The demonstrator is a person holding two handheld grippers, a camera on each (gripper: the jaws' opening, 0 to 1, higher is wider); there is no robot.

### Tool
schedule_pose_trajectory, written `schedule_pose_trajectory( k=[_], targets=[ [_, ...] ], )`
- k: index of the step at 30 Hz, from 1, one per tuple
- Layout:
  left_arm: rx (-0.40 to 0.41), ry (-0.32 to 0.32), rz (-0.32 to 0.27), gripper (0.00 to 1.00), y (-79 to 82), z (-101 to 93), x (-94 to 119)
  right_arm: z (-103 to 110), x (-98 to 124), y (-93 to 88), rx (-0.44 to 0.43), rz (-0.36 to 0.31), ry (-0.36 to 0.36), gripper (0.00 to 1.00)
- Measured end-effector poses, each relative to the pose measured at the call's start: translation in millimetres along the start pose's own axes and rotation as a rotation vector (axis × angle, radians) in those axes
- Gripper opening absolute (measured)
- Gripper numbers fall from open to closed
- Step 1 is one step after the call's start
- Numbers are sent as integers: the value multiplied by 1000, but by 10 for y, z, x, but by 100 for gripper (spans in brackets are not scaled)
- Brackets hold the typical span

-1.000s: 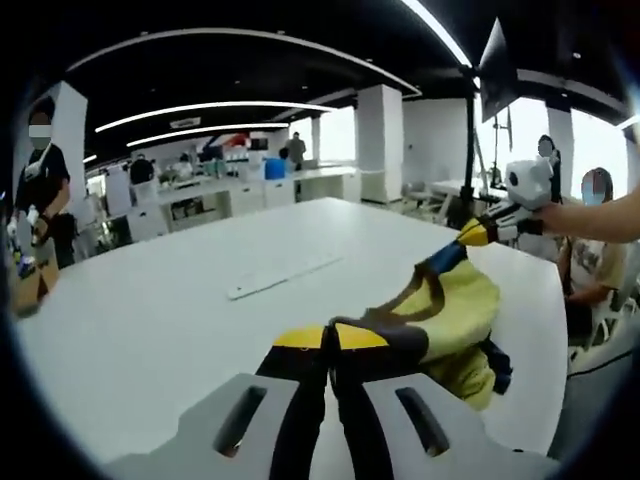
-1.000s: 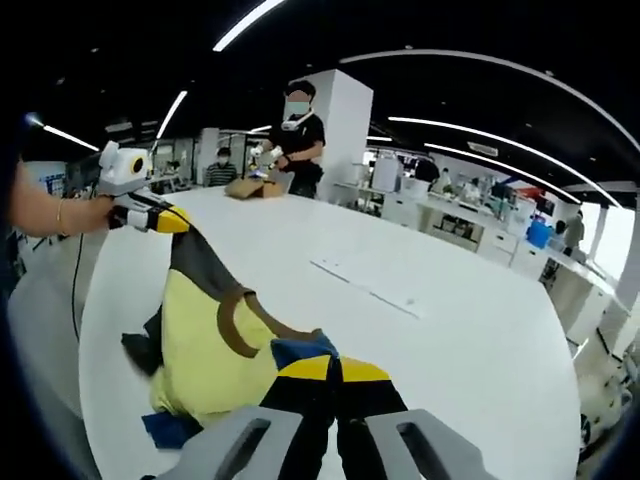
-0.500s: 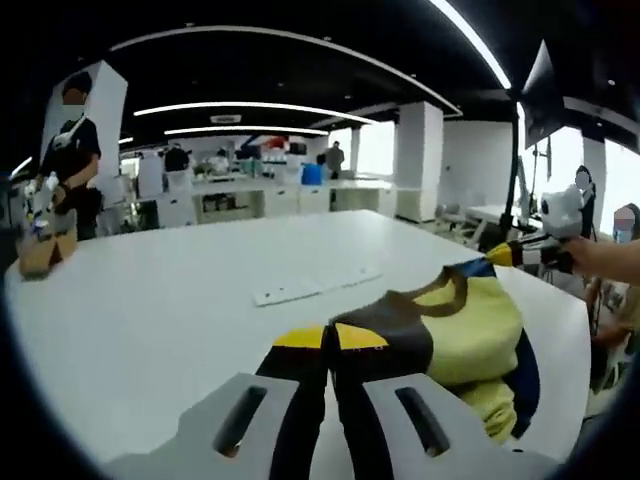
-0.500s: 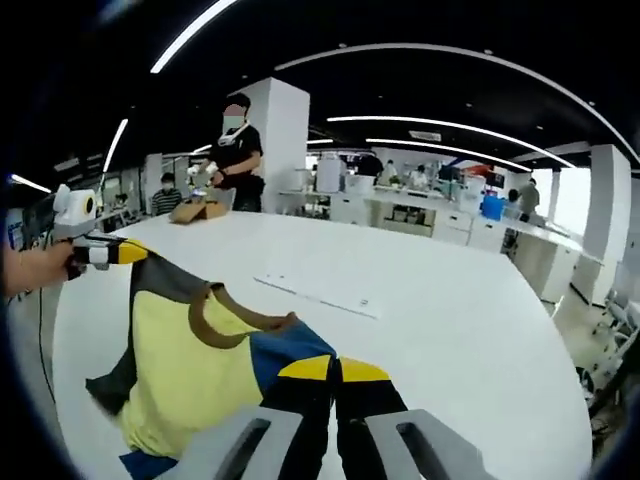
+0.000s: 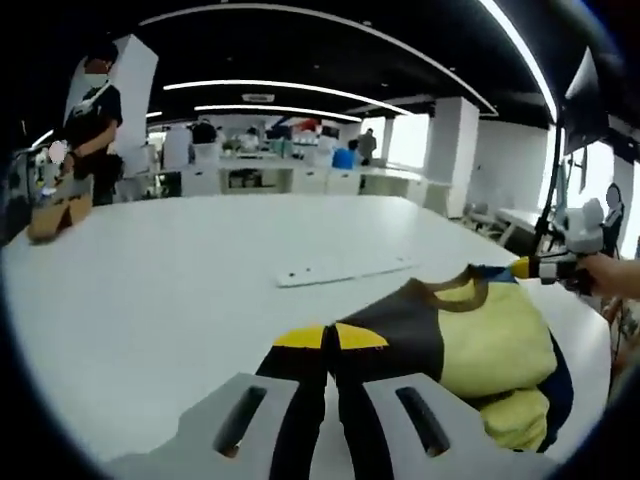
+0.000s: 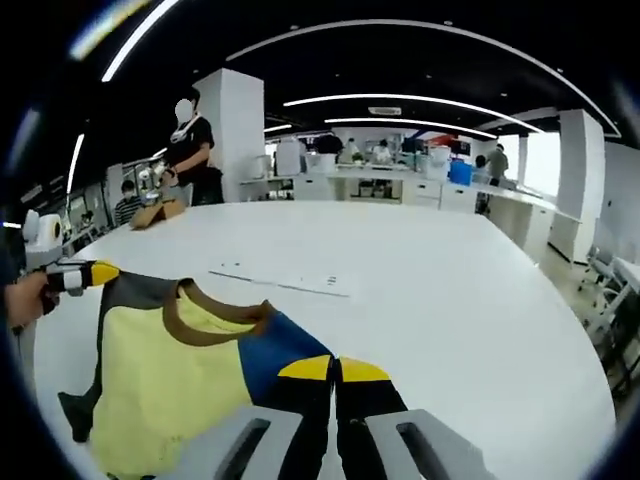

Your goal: Fold the garment on the visible template until the final outline fits inside the template.

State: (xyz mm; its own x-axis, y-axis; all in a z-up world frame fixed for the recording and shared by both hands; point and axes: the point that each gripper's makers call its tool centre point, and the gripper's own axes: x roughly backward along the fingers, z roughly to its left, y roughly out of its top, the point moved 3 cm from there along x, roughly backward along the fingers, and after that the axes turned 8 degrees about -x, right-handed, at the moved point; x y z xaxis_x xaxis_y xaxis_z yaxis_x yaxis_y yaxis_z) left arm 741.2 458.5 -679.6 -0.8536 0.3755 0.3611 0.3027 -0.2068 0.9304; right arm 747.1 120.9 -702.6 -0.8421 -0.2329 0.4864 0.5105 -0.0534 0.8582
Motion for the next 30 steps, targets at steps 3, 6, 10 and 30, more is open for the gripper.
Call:
schedule_pose_trajectory(
  k=[3, 6, 10, 30],
  targets=[
    [-3, 0, 21, 0, -59, 23, -103, -32, -93, -77, -61, 39, -6, 0],
    [37, -6, 54, 0, -161, 49, -175, -82, -181, -118, -133, 60, -10, 0],
    [30, -9, 95, 0, -287, 56, -278, -96, -284, -193, -111, 99, -6, 0],
    [31, -32, 90, 16, -380, 128, -223, 116, -307, -223, -108, 108, 129, 32]
  ],
)
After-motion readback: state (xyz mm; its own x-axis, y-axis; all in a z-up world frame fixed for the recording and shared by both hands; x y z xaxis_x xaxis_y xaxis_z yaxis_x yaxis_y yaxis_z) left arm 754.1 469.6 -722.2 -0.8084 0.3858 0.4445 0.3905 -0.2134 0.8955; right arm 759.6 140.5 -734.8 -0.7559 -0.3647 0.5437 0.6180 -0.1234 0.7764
